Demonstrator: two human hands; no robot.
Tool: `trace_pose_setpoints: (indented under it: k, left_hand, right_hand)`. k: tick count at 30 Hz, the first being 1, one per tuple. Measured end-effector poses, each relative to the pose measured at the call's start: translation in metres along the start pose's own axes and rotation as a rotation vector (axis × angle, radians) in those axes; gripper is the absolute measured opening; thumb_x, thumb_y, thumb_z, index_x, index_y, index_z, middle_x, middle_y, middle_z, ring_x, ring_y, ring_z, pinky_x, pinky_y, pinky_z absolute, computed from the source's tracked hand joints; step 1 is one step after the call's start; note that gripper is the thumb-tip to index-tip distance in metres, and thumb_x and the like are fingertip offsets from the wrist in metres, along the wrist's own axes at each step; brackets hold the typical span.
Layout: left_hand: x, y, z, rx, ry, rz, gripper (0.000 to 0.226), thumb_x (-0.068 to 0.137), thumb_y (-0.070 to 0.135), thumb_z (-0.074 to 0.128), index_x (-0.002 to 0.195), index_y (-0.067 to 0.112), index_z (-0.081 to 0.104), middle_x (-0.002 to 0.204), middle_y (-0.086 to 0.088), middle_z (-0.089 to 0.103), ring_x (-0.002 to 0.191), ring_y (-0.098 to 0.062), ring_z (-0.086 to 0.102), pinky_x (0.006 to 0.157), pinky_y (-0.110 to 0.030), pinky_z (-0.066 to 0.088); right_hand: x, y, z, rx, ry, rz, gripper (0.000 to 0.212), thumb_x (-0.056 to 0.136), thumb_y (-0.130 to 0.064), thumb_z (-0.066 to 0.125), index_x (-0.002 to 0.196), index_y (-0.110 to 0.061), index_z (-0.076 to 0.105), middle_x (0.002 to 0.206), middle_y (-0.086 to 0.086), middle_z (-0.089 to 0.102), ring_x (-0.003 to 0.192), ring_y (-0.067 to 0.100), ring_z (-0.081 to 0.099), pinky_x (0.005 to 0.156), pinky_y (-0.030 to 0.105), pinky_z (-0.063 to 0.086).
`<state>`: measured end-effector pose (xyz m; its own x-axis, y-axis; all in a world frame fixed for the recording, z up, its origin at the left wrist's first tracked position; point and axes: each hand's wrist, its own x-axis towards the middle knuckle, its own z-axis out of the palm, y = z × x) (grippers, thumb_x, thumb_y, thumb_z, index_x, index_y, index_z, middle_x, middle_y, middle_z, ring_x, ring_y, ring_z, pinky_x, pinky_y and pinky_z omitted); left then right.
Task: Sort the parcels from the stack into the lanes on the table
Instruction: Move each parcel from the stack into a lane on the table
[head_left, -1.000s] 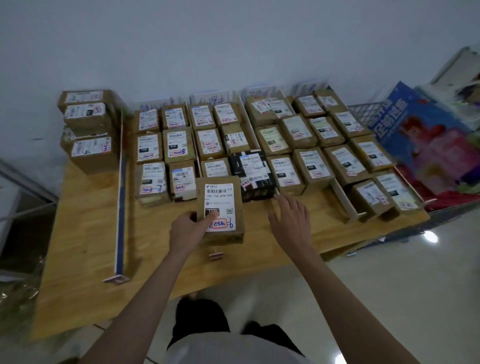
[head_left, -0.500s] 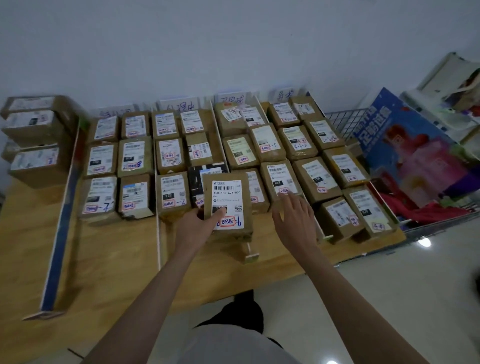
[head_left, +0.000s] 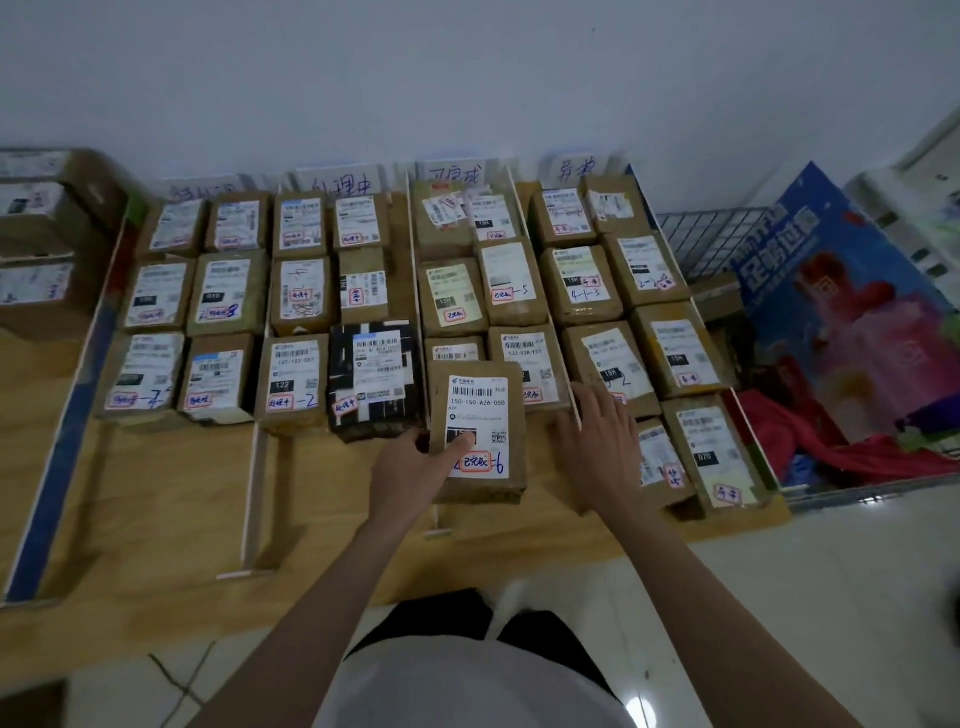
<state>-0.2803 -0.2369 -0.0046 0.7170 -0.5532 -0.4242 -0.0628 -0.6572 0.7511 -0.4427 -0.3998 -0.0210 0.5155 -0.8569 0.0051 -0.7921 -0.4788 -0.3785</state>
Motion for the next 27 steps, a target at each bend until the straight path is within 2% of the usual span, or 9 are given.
trace_pose_setpoints:
  k: [3,7,10,16,22,24,27]
  left_hand:
    - [-0.011,0.001,0.019,0.002,0.009,-0.045,0.028,0.080,0.057,0.071,0.095,0.033,0.069,0.080,0.017,0.070,0.077,-0.001,0.067,0.067,-0.023,0.055]
    - [-0.035,0.001,0.047,-0.014,0.047,-0.082,0.025,0.082,0.053,0.071,0.094,0.031,0.066,0.078,0.022,0.065,0.073,0.005,0.061,0.056,-0.014,0.042]
    - [-0.052,-0.001,0.070,-0.014,0.053,-0.081,0.024,0.083,0.053,0.071,0.095,0.032,0.068,0.077,0.022,0.066,0.072,0.006,0.062,0.056,-0.011,0.042]
    - [-0.066,-0.010,0.100,-0.041,0.062,-0.109,0.025,0.081,0.053,0.073,0.092,0.032,0.066,0.079,0.021,0.066,0.076,0.005,0.063,0.061,-0.014,0.045]
    - [-0.042,-0.020,0.115,0.010,-0.002,-0.126,0.035,0.083,0.054,0.070,0.101,0.025,0.070,0.087,0.014,0.069,0.079,-0.001,0.064,0.062,-0.017,0.045]
    - [-0.033,-0.026,0.120,0.012,-0.013,-0.151,0.038,0.083,0.054,0.070,0.104,0.022,0.070,0.090,0.010,0.070,0.082,-0.007,0.066,0.066,-0.021,0.049]
    - [-0.020,-0.036,0.130,0.015,-0.018,-0.180,0.050,0.079,0.060,0.070,0.108,0.020,0.068,0.098,0.006,0.072,0.091,-0.016,0.068,0.082,-0.037,0.057]
  right_hand:
    - [0.003,0.019,-0.006,0.005,-0.012,-0.025,0.038,0.101,-0.040,0.042,0.135,-0.022,0.046,0.143,0.001,0.048,0.135,0.023,0.039,0.114,0.046,0.032]
    - [0.003,0.047,-0.016,0.006,-0.076,-0.034,0.048,0.101,-0.037,0.043,0.145,-0.019,0.040,0.150,0.005,0.042,0.140,0.026,0.035,0.116,0.046,0.029]
    - [-0.001,0.065,-0.022,-0.004,-0.092,-0.066,0.048,0.100,-0.036,0.042,0.145,-0.018,0.040,0.149,0.005,0.043,0.137,0.026,0.039,0.113,0.048,0.034]
    - [-0.014,0.090,-0.028,0.011,-0.080,-0.077,0.042,0.099,-0.032,0.048,0.136,-0.013,0.047,0.143,0.009,0.049,0.130,0.031,0.047,0.109,0.048,0.038]
    - [-0.015,0.102,-0.026,0.020,-0.109,-0.066,0.048,0.098,-0.031,0.048,0.144,-0.020,0.041,0.147,0.006,0.046,0.136,0.026,0.040,0.112,0.045,0.035]
    - [-0.014,0.105,-0.023,0.022,-0.131,-0.055,0.048,0.098,-0.032,0.047,0.145,-0.021,0.040,0.147,0.005,0.046,0.137,0.027,0.039,0.112,0.047,0.035]
    - [-0.013,0.108,-0.018,0.005,-0.139,-0.048,0.048,0.099,-0.033,0.046,0.146,-0.021,0.041,0.147,0.005,0.046,0.137,0.027,0.039,0.113,0.047,0.033]
